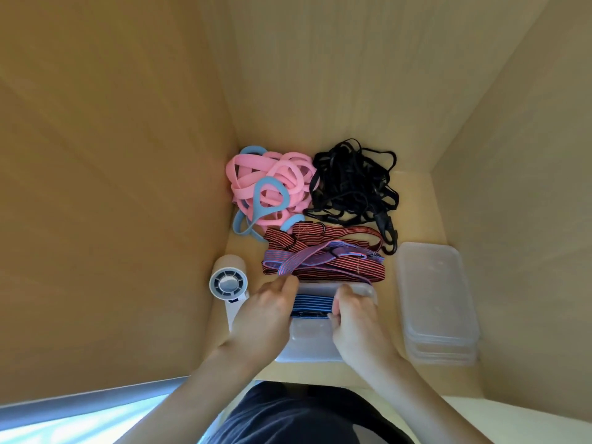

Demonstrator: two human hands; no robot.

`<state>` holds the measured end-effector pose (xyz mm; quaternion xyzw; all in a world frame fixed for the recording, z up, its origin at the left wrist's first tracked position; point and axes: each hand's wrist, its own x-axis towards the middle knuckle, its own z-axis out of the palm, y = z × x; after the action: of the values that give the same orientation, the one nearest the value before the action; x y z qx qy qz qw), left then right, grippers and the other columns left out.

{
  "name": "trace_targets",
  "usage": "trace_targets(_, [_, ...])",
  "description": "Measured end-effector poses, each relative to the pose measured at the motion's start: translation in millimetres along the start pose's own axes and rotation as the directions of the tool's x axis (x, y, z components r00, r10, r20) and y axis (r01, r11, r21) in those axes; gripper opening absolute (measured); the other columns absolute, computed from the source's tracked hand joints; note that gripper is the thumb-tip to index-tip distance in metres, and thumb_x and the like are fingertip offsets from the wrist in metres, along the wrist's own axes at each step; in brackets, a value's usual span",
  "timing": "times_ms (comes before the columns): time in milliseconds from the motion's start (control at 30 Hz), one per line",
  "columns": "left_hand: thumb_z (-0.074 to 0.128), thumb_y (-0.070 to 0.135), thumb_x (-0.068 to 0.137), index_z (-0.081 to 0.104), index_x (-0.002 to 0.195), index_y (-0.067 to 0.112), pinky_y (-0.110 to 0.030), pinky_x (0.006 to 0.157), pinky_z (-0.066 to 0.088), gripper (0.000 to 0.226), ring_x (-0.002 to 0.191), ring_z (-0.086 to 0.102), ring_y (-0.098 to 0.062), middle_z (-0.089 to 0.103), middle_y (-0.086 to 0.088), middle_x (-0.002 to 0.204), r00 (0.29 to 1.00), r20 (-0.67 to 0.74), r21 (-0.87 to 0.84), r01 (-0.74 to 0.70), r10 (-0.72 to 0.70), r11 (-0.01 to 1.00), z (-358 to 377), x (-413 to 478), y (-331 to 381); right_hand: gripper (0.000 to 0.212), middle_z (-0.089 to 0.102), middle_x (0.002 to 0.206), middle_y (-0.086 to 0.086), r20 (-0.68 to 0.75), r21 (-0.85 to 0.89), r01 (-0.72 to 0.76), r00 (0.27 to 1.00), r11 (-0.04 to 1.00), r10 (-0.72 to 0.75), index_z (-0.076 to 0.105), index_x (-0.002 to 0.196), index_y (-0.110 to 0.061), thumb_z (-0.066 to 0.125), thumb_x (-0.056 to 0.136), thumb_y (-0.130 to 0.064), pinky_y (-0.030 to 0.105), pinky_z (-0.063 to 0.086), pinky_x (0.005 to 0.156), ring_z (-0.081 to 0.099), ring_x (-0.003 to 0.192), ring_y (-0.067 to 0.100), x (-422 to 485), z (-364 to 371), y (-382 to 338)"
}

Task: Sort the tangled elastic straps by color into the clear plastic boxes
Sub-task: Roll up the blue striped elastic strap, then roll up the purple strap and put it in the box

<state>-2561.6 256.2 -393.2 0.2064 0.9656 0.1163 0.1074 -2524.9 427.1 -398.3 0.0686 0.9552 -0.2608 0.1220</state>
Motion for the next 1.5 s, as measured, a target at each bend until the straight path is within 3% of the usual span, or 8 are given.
trace_targets(267, [0.057, 0.004, 0.085, 0.042, 0.121, 0.019, -0.034, 0.064, 0.033, 0.041, 0.1, 0.06, -0.027, 0.061, 0.0, 0.112, 0.999, 0.018, 0.096, 0.033, -0.035, 0.995, 1.9, 6.8, 9.9, 0.011, 0.054, 0.081, -0.01, 0.049, -0.02, 0.008, 0.999, 1.0, -0.007, 0.054, 0.105, -0.015, 0.059, 0.096, -0.012, 0.024, 0.046, 0.056, 0.051, 0.07, 0.011, -10.7, -9.0, 6.1])
trace_targets(434, [0.062, 0.012, 0.087, 0.042, 0.115, 0.019, -0.031, 0.063, 0.031, 0.035, 0.098, 0.059, -0.026, 0.06, 0.0, 0.11, 1.0, 0.016, 0.08, -0.025, 0.023, 0.996, -0.3, 4.2, 7.7, 0.031, 0.063, 0.094, 0.0, 0.032, -0.006, 0.011, 0.999, 1.0, -0.011, 0.052, 0.127, -0.011, 0.06, 0.097, -0.017, 0.022, 0.033, 0.053, 0.053, 0.075, 0.016, -11.8, -11.4, 7.2])
trace_targets(567, [0.068, 0.018, 0.087, 0.043, 0.111, 0.02, -0.026, 0.065, 0.028, 0.035, 0.101, 0.055, -0.021, 0.057, 0.004, 0.112, 0.995, 0.045, -0.044, -0.088, 0.09, 0.995, -1.1, -2.5, 6.1, 0.021, 0.048, 0.092, -0.002, 0.043, 0.033, 0.011, 0.999, 0.999, -0.012, 0.049, 0.114, -0.016, 0.06, 0.097, -0.02, 0.033, 0.047, 0.068, 0.059, 0.097, 0.022, -11.7, -17.7, 11.5])
trace_targets(867, [0.079, 0.026, 0.078, 0.053, 0.109, 0.034, -0.037, 0.085, 0.052, 0.041, 0.113, 0.053, -0.002, 0.05, 0.022, 0.12, 0.997, -0.006, -0.309, -0.077, 0.08, 0.948, -26.0, -8.1, -7.5, 0.011, 0.064, 0.089, -0.01, -0.036, 0.116, 0.031, 0.999, 0.993, -0.027, 0.058, 0.09, -0.026, 0.067, 0.092, -0.019, 0.032, 0.054, 0.073, 0.062, 0.083, 0.012, -12.8, -54.5, 23.3])
trace_targets(1067, [0.075, 0.024, 0.087, 0.063, 0.104, 0.031, -0.012, 0.086, 0.042, 0.022, 0.104, 0.053, 0.006, 0.061, 0.021, 0.107, 0.987, -0.157, -0.445, -0.044, -0.03, 0.894, -30.5, 0.3, -11.6, 0.016, 0.067, 0.08, -0.013, -0.227, 0.187, 0.062, 0.974, 0.98, -0.019, 0.068, 0.085, -0.024, 0.067, 0.09, -0.009, 0.026, 0.051, 0.065, 0.062, 0.076, 0.006, 23.5, -69.8, 33.5])
trace_targets(1167, [0.068, 0.016, 0.089, 0.067, 0.096, 0.025, -0.018, 0.083, 0.047, 0.012, 0.096, 0.059, -0.002, 0.066, 0.015, 0.099, 0.976, -0.191, -0.485, -0.001, -0.104, 0.875, -29.4, 11.1, -9.9, 0.014, 0.066, 0.099, -0.004, -0.276, 0.143, 0.114, 0.958, 0.983, -0.071, 0.075, 0.099, -0.019, 0.069, 0.09, -0.01, 0.03, 0.05, 0.078, 0.062, 0.093, 0.017, 52.5, -66.4, 35.8])
trace_targets(1301, [0.067, 0.013, 0.087, 0.066, 0.098, 0.018, -0.038, 0.079, 0.051, 0.012, 0.091, 0.063, -0.016, 0.066, 0.005, 0.1, 0.971, -0.18, -0.38, 0.078, -0.157, 0.922, -25.1, 32.6, -11.3, 0.032, 0.057, 0.124, 0.006, -0.107, -0.032, 0.055, 0.993, 0.998, -0.058, 0.07, 0.124, -0.02, 0.07, 0.092, -0.025, 0.039, 0.045, 0.098, 0.052, 0.117, 0.031, 85.8, -57.4, 41.0])
trace_targets(1501, [0.065, 0.017, 0.09, 0.061, 0.115, 0.014, -0.041, 0.076, 0.05, 0.025, 0.105, 0.061, -0.03, 0.059, -0.005, 0.118, 0.98, -0.077, -0.194, 0.166, -0.184, 0.967, -14.7, 57.7, -8.7, 0.019, 0.058, 0.119, 0.004, -0.018, 0.032, 0.0, 1.0, 0.999, 0.001, 0.071, 0.111, -0.022, 0.07, 0.092, -0.028, 0.044, 0.044, 0.101, 0.053, 0.116, 0.027, 96.9, -46.5, 55.4])
